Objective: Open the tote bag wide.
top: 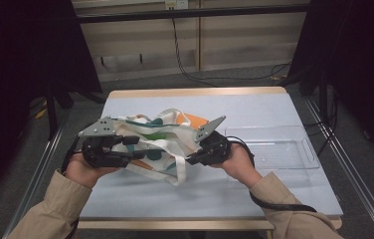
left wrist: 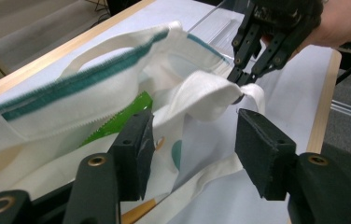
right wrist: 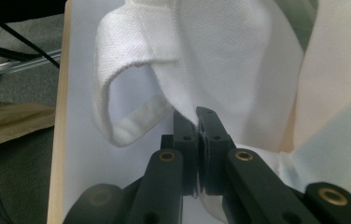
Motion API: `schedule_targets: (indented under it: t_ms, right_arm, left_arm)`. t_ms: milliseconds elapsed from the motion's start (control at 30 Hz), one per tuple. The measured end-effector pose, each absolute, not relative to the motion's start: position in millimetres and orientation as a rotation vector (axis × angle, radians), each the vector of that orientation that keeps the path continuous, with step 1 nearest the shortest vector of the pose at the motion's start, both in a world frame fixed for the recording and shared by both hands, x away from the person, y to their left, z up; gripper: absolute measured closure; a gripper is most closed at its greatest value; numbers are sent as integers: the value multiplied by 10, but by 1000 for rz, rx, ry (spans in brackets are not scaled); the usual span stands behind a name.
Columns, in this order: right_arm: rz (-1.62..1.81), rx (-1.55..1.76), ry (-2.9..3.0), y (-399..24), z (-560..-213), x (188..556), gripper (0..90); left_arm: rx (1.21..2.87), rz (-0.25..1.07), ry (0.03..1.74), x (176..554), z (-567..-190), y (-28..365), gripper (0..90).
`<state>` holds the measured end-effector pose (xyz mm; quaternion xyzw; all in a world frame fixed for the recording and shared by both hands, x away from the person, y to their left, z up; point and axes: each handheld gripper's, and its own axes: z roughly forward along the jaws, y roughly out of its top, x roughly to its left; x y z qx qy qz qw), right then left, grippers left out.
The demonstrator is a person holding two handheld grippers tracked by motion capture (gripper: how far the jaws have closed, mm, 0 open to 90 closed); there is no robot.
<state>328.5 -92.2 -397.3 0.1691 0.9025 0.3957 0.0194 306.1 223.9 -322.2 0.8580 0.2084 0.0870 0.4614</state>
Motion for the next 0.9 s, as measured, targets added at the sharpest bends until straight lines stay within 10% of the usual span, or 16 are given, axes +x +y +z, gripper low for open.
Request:
schedule_targets:
  t_ms: [233,700,900]
  right_arm:
    - [1253,546,2794,-952,-3985,3272,861]
    - [1304,548,2702,-813,-3868,3185,417]
    - [1309,494,2712,-740,-3854,3168,672]
  left_arm:
    - [2148,221,552,3145,-3356,2240,601]
    - [2197,186,552,3202,-3514,2097,710]
    - [2184,180,550,3165,-3479,2134,717]
